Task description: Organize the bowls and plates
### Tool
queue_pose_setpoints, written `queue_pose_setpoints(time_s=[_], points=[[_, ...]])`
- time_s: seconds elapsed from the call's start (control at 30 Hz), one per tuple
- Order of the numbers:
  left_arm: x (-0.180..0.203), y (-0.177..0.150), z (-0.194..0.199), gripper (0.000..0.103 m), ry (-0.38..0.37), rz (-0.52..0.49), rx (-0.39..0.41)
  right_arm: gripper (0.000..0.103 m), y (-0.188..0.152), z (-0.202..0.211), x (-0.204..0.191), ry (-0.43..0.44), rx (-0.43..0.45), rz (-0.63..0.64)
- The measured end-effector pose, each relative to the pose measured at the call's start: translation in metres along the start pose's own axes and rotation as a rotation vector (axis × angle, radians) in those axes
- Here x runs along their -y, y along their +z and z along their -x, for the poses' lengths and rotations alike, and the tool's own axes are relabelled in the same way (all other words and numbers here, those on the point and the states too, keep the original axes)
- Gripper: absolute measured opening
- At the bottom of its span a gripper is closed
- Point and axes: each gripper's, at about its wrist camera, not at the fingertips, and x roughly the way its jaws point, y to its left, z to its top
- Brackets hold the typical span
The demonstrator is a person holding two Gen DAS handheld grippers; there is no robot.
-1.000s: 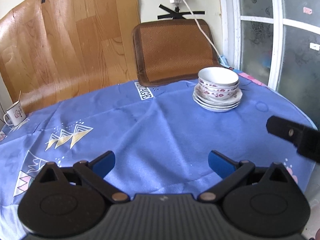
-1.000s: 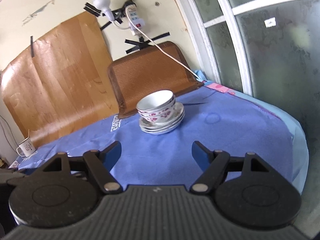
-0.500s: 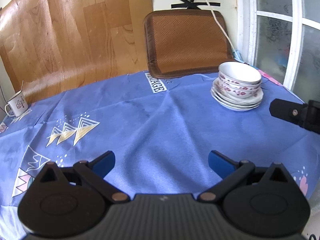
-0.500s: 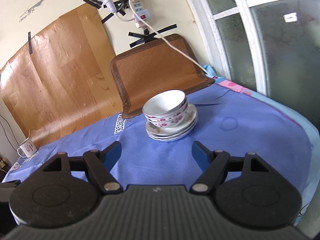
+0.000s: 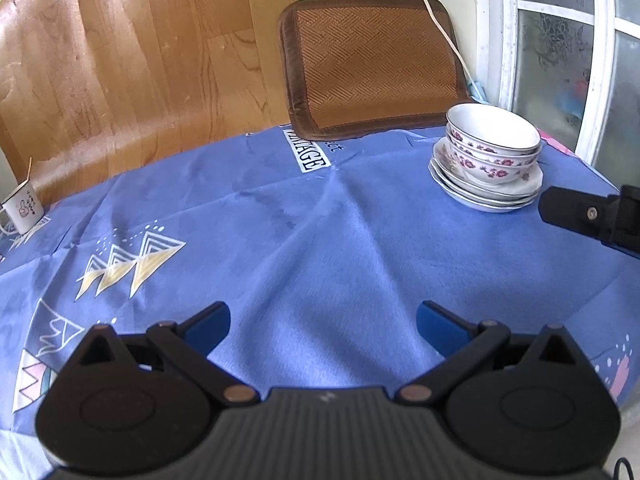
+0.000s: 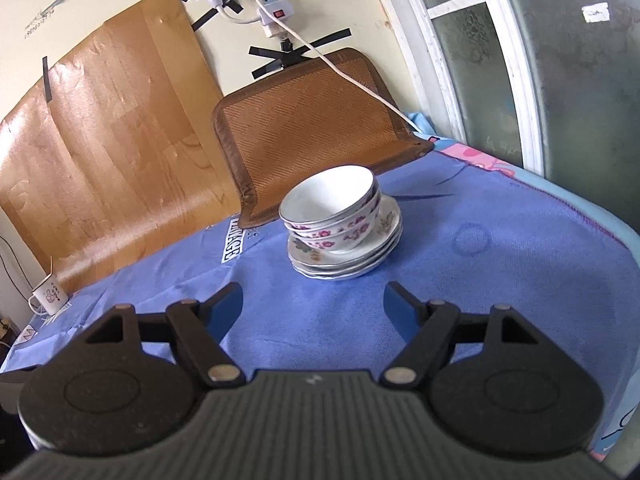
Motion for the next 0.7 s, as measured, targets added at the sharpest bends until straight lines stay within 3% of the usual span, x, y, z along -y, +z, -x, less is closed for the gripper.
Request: queue_pose_setpoints(time_s=[0.7], points=[[-0.003, 0.004, -0.018, 0.103, -0.03, -0.003, -0.024, 0.079, 0.001, -0.015, 0.003, -0.026, -0.028, -0.018]])
